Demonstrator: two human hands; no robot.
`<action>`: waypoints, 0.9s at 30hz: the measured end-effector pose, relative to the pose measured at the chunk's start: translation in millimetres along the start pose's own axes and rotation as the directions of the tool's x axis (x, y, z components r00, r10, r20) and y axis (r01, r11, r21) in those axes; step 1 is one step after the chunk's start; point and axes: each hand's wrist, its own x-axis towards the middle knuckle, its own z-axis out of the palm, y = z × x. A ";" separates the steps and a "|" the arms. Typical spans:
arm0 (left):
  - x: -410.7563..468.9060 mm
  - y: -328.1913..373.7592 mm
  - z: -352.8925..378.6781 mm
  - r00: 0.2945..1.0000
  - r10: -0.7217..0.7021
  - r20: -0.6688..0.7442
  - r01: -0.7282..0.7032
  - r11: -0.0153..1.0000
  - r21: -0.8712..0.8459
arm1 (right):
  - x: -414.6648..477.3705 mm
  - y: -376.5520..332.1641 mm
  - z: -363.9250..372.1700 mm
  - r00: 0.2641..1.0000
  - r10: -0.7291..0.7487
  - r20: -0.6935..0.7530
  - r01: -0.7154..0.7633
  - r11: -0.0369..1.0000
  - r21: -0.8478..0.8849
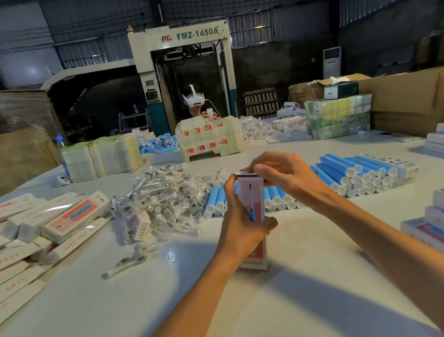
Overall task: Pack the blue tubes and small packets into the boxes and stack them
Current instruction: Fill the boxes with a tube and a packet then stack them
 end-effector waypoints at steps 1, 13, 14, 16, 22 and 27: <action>-0.7 0.9 0.1 1.000 -0.003 -0.005 0.003 1.000 0.021 | -0.1 -0.4 0.8 1.000 0.005 -0.011 -0.005 1.000 0.007; -4.5 -0.7 2.5 0.996 0.062 -0.059 -0.064 0.998 -0.020 | 4.6 -3.9 5.8 0.973 0.220 -0.068 -0.198 0.951 0.237; -4.6 -0.5 2.8 0.996 0.062 -0.058 -0.064 0.997 -0.034 | 4.9 -4.5 6.1 0.972 0.226 -0.070 -0.204 0.949 0.242; -5.2 -0.9 3.6 0.995 0.076 -0.067 -0.079 0.995 -0.053 | 5.7 -5.6 6.3 0.969 0.237 -0.071 -0.214 0.946 0.244; -8.0 -0.9 7.2 0.990 0.074 -0.117 -0.080 0.996 -0.046 | 8.7 -11.1 5.8 0.972 0.234 -0.020 -0.226 0.953 0.202; -7.3 -2.9 7.7 0.992 0.041 -0.121 -0.054 0.993 -0.109 | 6.7 -11.0 4.2 0.977 0.211 -0.005 -0.205 0.952 0.226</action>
